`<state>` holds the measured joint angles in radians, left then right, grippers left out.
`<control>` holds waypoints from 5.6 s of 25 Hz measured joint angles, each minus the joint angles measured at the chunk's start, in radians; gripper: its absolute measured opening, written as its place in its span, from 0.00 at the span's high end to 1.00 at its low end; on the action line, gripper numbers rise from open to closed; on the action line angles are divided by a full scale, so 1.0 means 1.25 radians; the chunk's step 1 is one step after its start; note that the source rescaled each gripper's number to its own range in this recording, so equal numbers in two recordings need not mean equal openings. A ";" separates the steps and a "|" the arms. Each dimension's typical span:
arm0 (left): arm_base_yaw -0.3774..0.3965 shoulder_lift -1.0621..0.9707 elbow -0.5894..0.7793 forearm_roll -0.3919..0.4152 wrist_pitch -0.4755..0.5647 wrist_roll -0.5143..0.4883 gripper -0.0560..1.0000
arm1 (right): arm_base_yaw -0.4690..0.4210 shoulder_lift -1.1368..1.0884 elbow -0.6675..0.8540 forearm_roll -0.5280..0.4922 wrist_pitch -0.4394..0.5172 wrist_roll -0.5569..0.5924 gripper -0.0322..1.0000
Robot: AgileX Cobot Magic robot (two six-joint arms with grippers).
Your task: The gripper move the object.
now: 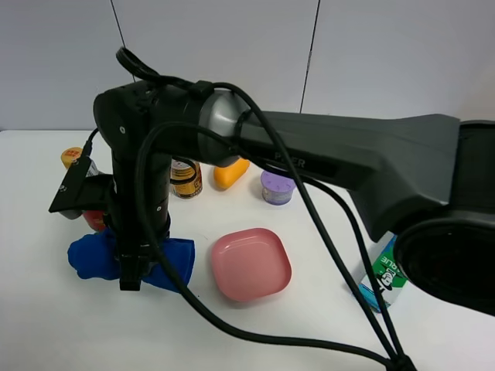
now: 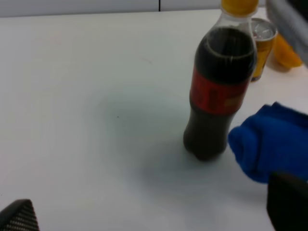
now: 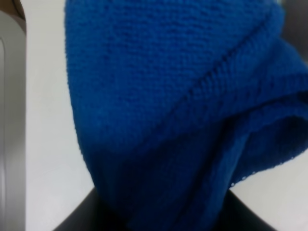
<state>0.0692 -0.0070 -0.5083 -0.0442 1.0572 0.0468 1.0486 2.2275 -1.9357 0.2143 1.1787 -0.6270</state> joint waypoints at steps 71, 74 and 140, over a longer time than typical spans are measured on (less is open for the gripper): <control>0.000 0.000 0.000 0.000 0.000 0.000 0.00 | 0.067 -0.401 -0.001 -0.148 0.011 0.262 0.12; 0.000 0.000 0.000 0.000 0.000 0.000 0.00 | 0.064 -0.499 -0.001 -0.328 0.005 0.368 0.12; 0.000 0.000 0.000 0.002 0.000 0.000 0.00 | -0.884 -1.784 1.150 -0.195 -0.095 0.548 0.12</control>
<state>0.0692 -0.0070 -0.5083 -0.0420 1.0572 0.0468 -0.0565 -0.0028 -0.4981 -0.0293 1.0597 0.0578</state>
